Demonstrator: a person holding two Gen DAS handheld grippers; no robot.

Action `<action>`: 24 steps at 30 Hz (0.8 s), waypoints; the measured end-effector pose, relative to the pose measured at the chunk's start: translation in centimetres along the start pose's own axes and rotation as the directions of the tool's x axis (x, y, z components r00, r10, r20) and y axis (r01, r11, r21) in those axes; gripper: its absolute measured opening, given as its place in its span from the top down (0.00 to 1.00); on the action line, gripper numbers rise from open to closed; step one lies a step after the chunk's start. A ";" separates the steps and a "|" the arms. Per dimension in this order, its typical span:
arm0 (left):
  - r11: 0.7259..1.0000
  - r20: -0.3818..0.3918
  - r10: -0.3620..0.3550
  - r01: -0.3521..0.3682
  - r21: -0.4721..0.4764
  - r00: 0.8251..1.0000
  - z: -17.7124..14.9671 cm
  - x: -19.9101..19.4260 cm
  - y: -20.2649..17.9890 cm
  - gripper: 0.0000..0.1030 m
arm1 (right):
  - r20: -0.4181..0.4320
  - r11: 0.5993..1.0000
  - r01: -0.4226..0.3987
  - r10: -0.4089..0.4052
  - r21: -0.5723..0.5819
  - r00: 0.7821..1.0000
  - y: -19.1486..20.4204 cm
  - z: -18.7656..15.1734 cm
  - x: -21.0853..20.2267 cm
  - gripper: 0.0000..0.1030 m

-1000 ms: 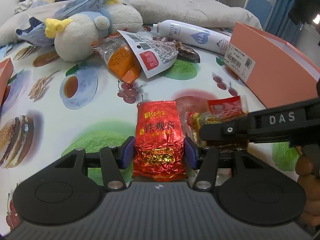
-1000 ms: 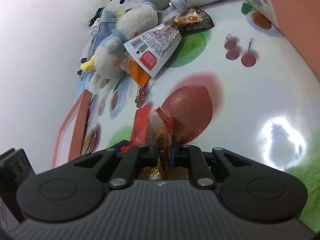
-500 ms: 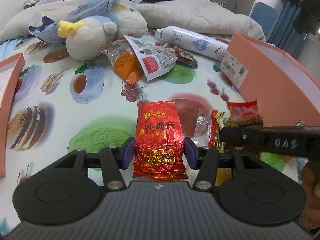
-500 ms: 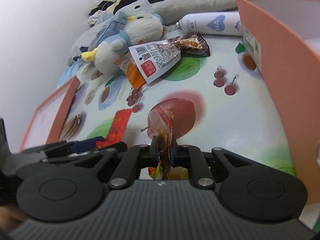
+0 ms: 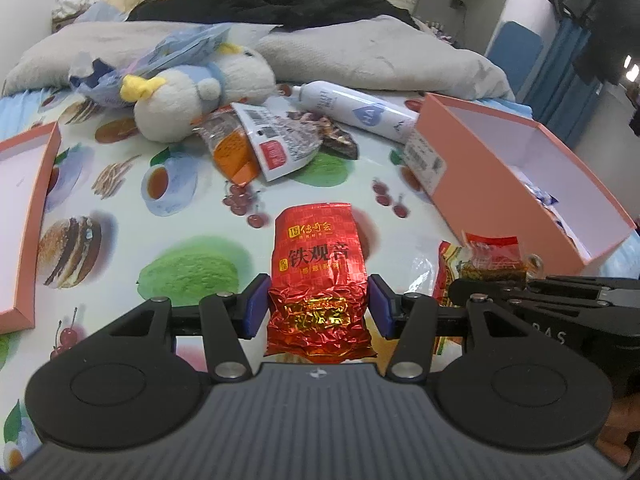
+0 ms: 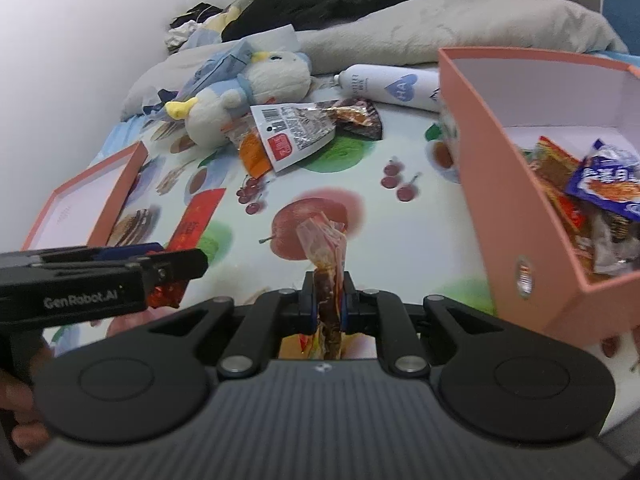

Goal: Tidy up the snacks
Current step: 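Carry both packets over the deep pink box and open both tools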

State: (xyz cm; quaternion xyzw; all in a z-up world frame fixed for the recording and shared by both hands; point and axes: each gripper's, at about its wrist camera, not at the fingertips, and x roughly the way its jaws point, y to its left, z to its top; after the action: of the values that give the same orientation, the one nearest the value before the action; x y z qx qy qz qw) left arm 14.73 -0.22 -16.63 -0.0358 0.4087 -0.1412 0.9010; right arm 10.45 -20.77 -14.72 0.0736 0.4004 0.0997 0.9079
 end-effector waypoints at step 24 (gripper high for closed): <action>0.997 0.105 -0.078 0.077 0.019 0.991 5.3 -4.3 -5.8 0.43 | 0.174 0.998 0.057 -0.055 -0.010 0.983 -1.1 3.6 -8.0 0.87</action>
State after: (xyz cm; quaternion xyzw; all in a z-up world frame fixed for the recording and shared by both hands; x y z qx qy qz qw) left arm 14.67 -4.86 -8.93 -0.0523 0.3575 -0.1771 0.9155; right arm 7.92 -23.91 -6.84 0.0641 0.3210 0.0702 0.9423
